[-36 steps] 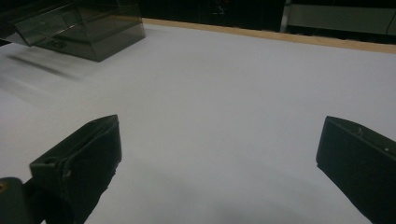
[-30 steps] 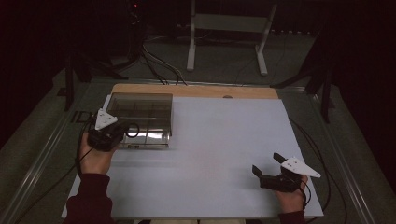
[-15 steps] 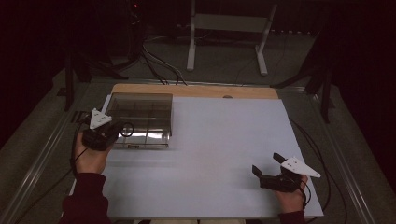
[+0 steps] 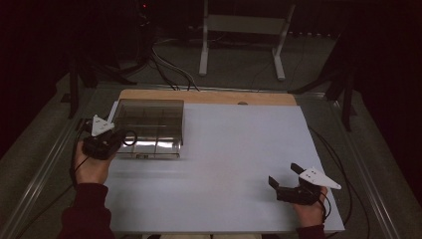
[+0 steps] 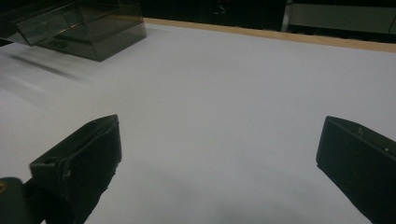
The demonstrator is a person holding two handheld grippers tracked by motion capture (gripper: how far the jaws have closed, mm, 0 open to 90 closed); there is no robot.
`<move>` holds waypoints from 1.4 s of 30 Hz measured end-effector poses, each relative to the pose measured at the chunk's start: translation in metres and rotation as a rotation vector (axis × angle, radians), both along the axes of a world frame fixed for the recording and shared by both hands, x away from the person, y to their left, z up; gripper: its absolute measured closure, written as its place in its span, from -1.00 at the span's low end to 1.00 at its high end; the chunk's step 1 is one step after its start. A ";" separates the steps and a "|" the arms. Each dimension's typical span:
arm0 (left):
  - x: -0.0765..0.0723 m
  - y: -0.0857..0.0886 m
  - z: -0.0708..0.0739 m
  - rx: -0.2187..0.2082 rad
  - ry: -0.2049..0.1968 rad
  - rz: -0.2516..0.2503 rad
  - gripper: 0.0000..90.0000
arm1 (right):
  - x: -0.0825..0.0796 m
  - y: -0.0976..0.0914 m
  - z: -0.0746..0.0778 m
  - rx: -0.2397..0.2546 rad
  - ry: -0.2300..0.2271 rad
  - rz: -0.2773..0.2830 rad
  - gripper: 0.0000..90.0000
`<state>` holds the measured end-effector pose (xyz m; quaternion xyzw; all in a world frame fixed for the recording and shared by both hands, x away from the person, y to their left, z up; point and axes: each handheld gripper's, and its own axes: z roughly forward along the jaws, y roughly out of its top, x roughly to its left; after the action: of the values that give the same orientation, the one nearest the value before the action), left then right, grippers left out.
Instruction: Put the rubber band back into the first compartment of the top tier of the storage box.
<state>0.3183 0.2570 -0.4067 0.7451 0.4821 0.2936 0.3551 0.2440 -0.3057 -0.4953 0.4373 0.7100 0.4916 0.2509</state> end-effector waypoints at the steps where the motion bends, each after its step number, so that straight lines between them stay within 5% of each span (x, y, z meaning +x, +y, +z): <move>1: 0.000 0.001 0.000 0.002 0.001 0.001 0.97 | 0.000 0.000 0.000 0.000 0.000 0.000 -0.99; 27: 0.008 0.008 -0.012 0.024 0.039 0.043 0.97 | 0.001 -0.004 0.000 0.019 -0.001 0.003 -0.99; 42: 0.010 0.019 -0.032 0.025 0.073 0.082 0.97 | -0.001 -0.002 0.001 0.008 -0.003 0.002 -0.99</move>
<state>0.3287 0.2756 -0.4387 0.7392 0.5213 0.2868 0.3155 0.2433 -0.3080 -0.4946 0.4367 0.7081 0.4956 0.2496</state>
